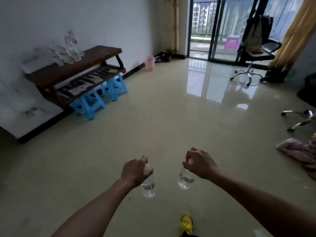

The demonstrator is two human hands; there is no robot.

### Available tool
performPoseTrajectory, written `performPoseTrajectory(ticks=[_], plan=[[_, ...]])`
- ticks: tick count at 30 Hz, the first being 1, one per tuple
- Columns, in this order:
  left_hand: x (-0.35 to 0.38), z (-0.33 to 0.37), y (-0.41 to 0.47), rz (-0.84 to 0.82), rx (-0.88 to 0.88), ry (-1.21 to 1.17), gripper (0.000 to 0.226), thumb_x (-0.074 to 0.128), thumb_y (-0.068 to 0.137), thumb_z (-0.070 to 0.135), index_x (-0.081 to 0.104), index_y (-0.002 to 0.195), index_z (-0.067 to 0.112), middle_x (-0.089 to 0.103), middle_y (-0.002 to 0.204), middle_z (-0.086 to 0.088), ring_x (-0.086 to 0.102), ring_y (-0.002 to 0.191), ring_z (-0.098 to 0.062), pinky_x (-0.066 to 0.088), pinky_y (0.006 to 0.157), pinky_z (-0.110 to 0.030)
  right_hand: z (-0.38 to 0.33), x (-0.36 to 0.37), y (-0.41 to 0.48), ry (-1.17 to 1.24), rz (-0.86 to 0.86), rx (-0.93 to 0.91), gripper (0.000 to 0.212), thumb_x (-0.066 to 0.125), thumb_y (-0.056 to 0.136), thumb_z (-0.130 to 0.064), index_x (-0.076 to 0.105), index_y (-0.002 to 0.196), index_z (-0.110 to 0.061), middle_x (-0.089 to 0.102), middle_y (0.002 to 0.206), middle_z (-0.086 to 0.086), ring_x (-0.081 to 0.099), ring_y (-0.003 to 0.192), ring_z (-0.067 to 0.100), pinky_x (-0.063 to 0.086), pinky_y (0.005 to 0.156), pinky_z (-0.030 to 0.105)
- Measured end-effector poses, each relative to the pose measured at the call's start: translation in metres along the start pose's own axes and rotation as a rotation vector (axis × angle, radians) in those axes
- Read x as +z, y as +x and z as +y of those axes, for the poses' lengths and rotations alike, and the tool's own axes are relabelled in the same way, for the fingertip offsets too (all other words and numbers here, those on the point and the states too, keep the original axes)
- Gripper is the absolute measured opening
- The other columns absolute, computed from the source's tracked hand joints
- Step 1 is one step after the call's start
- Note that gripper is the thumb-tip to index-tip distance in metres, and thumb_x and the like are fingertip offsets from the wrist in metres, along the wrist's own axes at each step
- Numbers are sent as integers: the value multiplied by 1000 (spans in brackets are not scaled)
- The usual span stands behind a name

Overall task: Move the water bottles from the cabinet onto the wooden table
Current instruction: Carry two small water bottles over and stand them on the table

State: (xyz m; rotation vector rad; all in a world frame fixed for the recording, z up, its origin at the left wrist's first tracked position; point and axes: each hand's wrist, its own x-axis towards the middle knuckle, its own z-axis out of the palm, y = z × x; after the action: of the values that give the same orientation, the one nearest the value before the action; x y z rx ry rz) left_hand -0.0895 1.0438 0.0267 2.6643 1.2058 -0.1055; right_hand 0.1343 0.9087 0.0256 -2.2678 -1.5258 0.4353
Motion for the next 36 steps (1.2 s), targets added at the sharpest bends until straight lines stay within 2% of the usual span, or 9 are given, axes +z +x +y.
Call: performPoseTrajectory(ticks=[3, 8, 10, 14, 19, 23, 27, 30, 36], plan=[[-17, -27, 40, -8, -90, -4, 37, 52, 87, 54, 50, 102, 20, 70, 99, -6, 64, 95, -31, 44, 71, -34, -10, -2, 73, 39, -55, -79, 17, 67, 80, -39, 63, 82, -22, 58, 91, -5, 58, 81, 20, 38, 66, 25], [-67, -80, 130, 89, -281, -65, 40, 51, 88, 56, 51, 102, 18, 70, 97, -8, 64, 94, -32, 43, 70, -34, -39, -17, 224, 65, -72, -227, 16, 70, 76, -34, 62, 77, -21, 53, 83, -7, 58, 75, 21, 42, 64, 28], [-78, -106, 164, 119, -360, -90, 40, 52, 88, 56, 51, 103, 19, 70, 98, -9, 64, 96, -32, 44, 71, -34, -54, -15, 283, 41, -92, -262, 16, 71, 75, -33, 62, 75, -20, 50, 81, -10, 55, 72, 18, 39, 61, 27], [-94, -158, 226, 134, -433, -91, 38, 51, 89, 54, 51, 105, 19, 69, 101, -9, 63, 98, -32, 43, 72, -34, -80, -1, 383, 50, -122, -305, 16, 73, 74, -34, 63, 74, -21, 51, 79, -10, 52, 70, 15, 40, 60, 28], [-101, -234, 312, 41, -464, -92, 37, 50, 89, 52, 50, 105, 19, 68, 103, -9, 62, 98, -32, 45, 75, -35, -110, 28, 496, 9, -142, -362, 16, 73, 74, -36, 63, 73, -23, 50, 74, -11, 52, 68, 13, 39, 58, 26], [-137, -311, 403, 20, -422, -55, 37, 49, 88, 52, 49, 105, 19, 68, 101, -9, 63, 95, -32, 44, 72, -35, -152, 34, 607, -1, -138, -380, 17, 71, 76, -38, 61, 73, -24, 49, 75, -12, 53, 69, 15, 41, 58, 27], [-187, -371, 480, 82, -416, -24, 37, 48, 89, 52, 47, 102, 18, 68, 98, -9, 63, 92, -31, 44, 71, -36, -192, 22, 696, 30, -85, -369, 18, 71, 77, -36, 61, 73, -23, 51, 78, -11, 54, 68, 16, 39, 54, 26], [-214, -412, 546, 124, -426, -31, 37, 49, 89, 53, 48, 102, 18, 67, 98, -8, 63, 91, -31, 45, 71, -36, -211, 18, 771, 85, -51, -332, 17, 73, 75, -33, 60, 71, -22, 51, 77, -10, 54, 67, 18, 44, 56, 30], [-236, -483, 677, 157, -475, -102, 32, 52, 88, 51, 45, 93, 21, 67, 95, -6, 62, 91, -29, 42, 71, -34, -236, 37, 930, 93, -85, -361, 16, 73, 73, -31, 62, 69, -21, 53, 75, -9, 53, 66, 16, 43, 57, 28]])
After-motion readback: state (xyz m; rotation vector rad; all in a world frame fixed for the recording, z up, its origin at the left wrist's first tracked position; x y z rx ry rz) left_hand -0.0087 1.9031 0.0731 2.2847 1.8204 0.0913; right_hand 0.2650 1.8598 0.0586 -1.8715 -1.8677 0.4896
